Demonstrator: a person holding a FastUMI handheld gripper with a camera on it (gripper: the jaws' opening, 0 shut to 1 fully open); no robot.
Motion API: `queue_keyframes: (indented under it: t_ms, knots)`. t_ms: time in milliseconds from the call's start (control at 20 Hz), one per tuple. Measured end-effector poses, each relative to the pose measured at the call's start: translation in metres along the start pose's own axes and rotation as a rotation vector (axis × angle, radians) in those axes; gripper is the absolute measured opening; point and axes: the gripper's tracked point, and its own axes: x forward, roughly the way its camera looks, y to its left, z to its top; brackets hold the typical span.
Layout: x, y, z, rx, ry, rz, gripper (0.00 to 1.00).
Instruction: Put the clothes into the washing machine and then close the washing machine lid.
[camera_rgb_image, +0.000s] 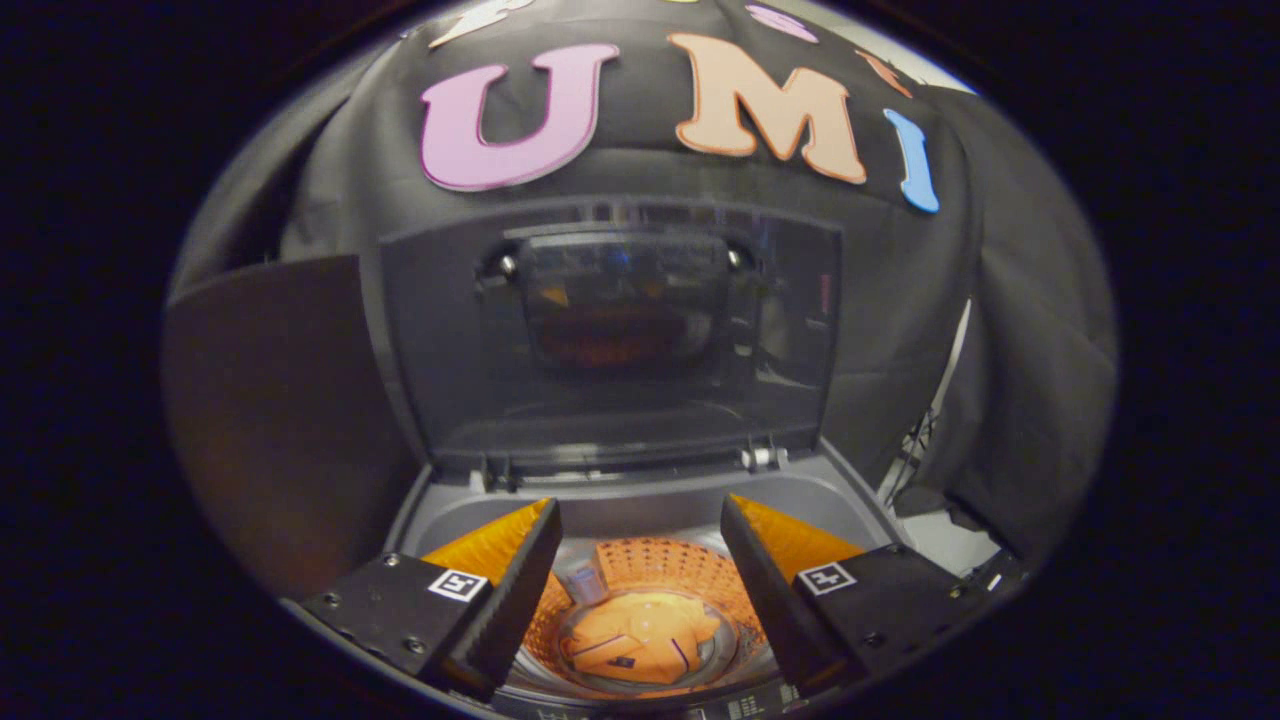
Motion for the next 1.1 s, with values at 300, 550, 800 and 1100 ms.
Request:
queue_keyframes:
  t_ms: [300, 550, 800, 1100]
  knots:
    - [-0.028, 0.010, 0.125, -0.071, -0.213, 0.021, 0.97]
    - [-0.027, 0.003, 0.211, -0.026, -0.332, -0.004, 0.97]
    - [0.006, 0.015, 0.256, 0.021, -0.389, 0.010, 0.96]
    - [0.044, 0.031, 0.263, -0.026, -0.378, -0.002, 0.97]
